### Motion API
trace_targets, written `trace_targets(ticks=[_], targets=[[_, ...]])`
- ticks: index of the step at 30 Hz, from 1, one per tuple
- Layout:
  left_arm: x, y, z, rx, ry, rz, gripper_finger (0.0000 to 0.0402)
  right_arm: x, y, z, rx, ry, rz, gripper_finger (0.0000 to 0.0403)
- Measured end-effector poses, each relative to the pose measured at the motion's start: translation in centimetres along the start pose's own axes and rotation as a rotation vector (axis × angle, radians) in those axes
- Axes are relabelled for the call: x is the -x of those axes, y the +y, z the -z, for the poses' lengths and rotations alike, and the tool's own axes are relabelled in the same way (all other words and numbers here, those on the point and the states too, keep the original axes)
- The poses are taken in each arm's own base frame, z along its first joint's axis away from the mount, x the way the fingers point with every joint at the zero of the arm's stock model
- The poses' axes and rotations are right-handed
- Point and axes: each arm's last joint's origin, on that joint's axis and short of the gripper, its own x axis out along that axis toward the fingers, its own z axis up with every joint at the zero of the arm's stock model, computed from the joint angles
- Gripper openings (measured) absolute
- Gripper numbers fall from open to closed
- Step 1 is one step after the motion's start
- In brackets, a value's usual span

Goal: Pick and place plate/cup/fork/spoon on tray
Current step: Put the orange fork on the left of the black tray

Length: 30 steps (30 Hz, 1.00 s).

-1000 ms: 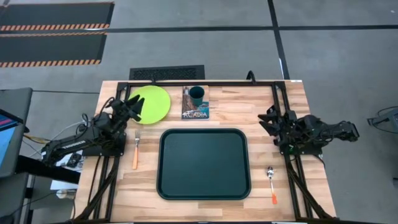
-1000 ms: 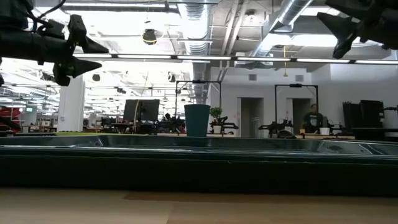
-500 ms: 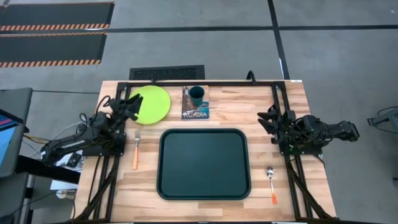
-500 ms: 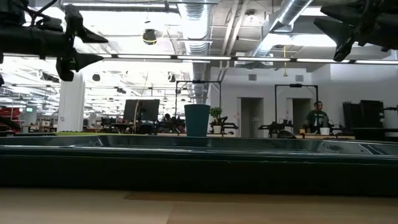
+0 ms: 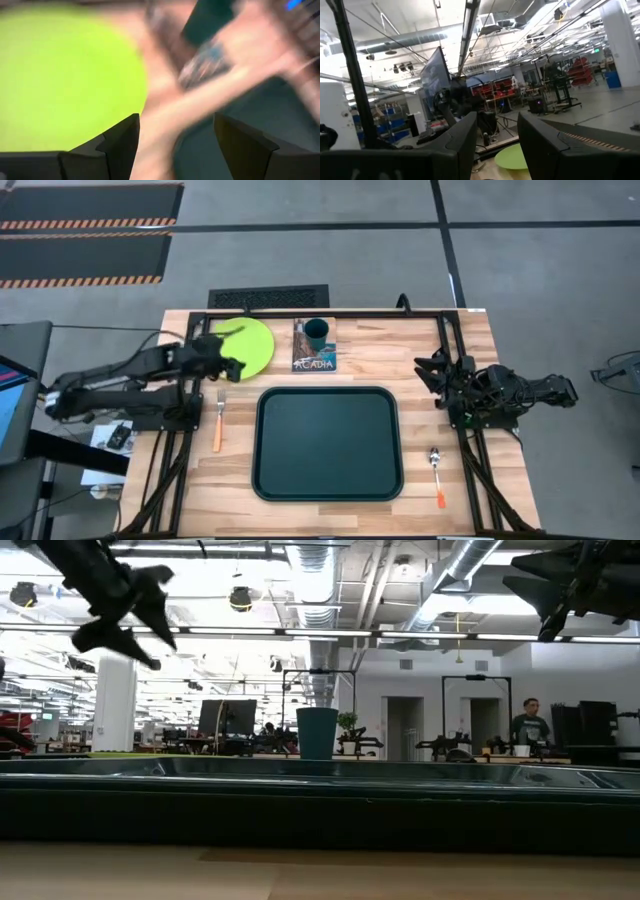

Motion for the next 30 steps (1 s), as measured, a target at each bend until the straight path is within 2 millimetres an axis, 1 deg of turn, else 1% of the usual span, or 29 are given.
trace_targets(ticks=[4, 6, 8, 12, 21, 25, 30], targets=[[-1.9, -0.8, 1.3, -0.014, 0.234, -0.084, 0.0243, 0.0, 0.0, 0.0, -0.022, 0.002, -0.001, 0.0169], [-2.9, -1.1, 2.3, -0.022, 0.326, -0.108, 0.0243, 0.0, 0.0, 0.0, -0.023, 0.003, -0.002, 0.0169], [-3.7, -1.3, 3.3, -0.029, 0.383, -0.156, 0.0243, 0.0, 0.0, 0.0, -0.023, 0.003, -0.002, 0.0169], [-4.4, -2.2, 4.7, -0.013, 0.402, -0.227, 0.0243, 0.0, 0.0, 0.0, -0.023, 0.003, -0.003, 0.0169], [-4.3, -3.8, 8.7, 0.120, 0.433, -0.339, 0.0243, 0.0, -0.1, 0.5, -0.010, 0.051, 0.006, 0.0169], [-4.1, -4.2, 10.6, 0.170, 0.436, -0.406, 0.0243, 0.0, -0.1, 0.7, -0.003, 0.070, 0.010, 0.0169], [-3.9, -4.1, 12.4, 0.237, 0.392, -0.515, 0.0243, 0.0, -0.1, 0.8, -0.001, 0.076, 0.010, 0.0169]])
